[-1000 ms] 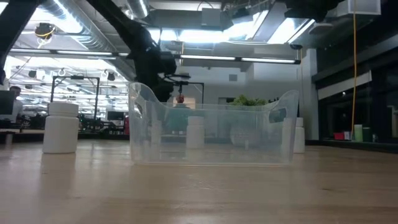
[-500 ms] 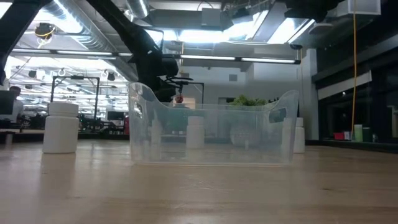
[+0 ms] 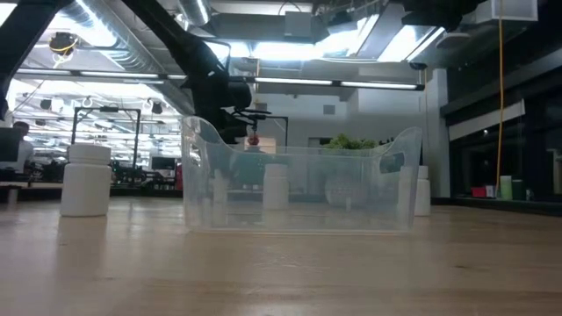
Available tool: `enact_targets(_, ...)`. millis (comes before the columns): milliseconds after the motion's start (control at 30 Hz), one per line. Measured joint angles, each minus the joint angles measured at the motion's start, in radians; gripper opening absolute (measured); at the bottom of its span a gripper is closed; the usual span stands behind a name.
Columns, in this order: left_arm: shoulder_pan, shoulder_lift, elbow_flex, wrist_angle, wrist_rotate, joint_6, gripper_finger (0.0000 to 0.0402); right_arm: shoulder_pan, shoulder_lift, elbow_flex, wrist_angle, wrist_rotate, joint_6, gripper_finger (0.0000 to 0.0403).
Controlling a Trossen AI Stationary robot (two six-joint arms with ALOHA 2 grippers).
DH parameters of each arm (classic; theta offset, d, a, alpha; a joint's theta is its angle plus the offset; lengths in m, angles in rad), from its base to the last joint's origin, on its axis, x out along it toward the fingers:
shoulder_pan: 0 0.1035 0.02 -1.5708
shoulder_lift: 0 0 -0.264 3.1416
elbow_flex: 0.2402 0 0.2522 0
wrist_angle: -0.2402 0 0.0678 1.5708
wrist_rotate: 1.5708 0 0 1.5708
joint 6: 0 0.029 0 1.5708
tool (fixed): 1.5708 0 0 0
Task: Pick and place pill bottles into a basket
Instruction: Put the white medicine bottle into the transparent bin
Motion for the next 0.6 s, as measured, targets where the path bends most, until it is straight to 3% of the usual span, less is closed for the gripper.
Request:
enact_targets(300,-0.043,-0.08,0.021,-0.028,0.015,0.033,0.0156,0.0,0.0,0.0,0.0,0.0,0.0,0.0222)
enact_targets(600,-0.187,-0.364,0.102,-0.025,0.2,-0.012,0.0156,0.0,0.001,0.0,0.001,0.0,-0.044,0.0222)
